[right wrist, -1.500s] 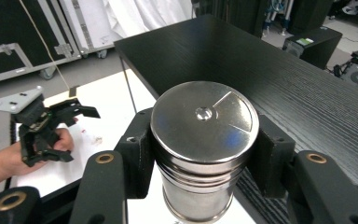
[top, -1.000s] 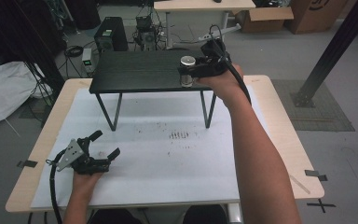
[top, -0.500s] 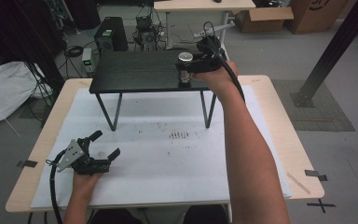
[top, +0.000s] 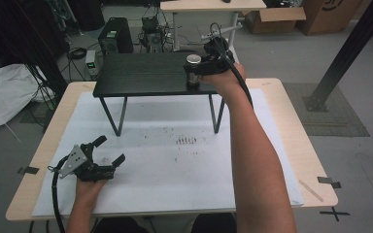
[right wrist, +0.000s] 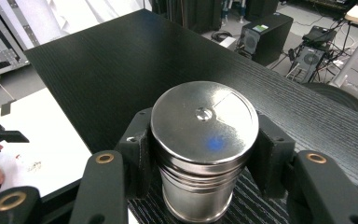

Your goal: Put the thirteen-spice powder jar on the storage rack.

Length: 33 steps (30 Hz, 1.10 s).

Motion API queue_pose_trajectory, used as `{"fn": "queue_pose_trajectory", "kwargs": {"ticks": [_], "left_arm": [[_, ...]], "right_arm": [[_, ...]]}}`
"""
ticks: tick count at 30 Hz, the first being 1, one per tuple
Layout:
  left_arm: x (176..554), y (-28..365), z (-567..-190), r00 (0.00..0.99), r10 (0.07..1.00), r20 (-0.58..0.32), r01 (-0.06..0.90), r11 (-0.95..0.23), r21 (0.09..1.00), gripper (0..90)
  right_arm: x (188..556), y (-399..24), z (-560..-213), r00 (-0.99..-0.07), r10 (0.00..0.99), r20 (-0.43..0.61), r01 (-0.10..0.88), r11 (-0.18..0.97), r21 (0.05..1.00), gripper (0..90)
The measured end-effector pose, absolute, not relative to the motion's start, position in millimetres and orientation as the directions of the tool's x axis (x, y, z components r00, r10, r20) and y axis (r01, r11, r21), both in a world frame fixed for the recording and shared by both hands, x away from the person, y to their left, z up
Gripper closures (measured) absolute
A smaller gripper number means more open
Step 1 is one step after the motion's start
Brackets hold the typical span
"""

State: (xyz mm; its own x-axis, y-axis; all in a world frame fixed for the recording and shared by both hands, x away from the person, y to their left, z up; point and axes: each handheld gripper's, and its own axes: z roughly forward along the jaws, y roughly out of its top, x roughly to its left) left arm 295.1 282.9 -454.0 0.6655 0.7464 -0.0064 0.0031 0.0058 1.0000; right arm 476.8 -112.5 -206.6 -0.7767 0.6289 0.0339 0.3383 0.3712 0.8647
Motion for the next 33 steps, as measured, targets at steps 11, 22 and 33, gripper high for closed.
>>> {"fn": "queue_pose_trajectory", "kwargs": {"ticks": [11, 22, 33], "left_arm": [[295.1, 282.7, -454.0, 0.666, 0.746, -0.006, 0.002, 0.007, 1.000, 0.2], [295.2, 282.8, -454.1, 0.665, 0.747, -0.006, 0.003, 0.005, 1.000, 0.2], [295.1, 282.5, -454.2, 0.666, 0.746, -0.004, 0.001, 0.005, 1.000, 0.2]], "right_arm": [[477.7, -110.5, -210.1, -0.778, 0.627, 0.042, 0.347, 0.374, 0.860, 49.2], [474.2, -111.6, -208.2, -0.771, 0.635, 0.050, 0.345, 0.349, 0.871, 34.5], [463.0, -115.8, -200.3, -0.769, 0.638, 0.050, 0.324, 0.321, 0.890, 25.8]]}}
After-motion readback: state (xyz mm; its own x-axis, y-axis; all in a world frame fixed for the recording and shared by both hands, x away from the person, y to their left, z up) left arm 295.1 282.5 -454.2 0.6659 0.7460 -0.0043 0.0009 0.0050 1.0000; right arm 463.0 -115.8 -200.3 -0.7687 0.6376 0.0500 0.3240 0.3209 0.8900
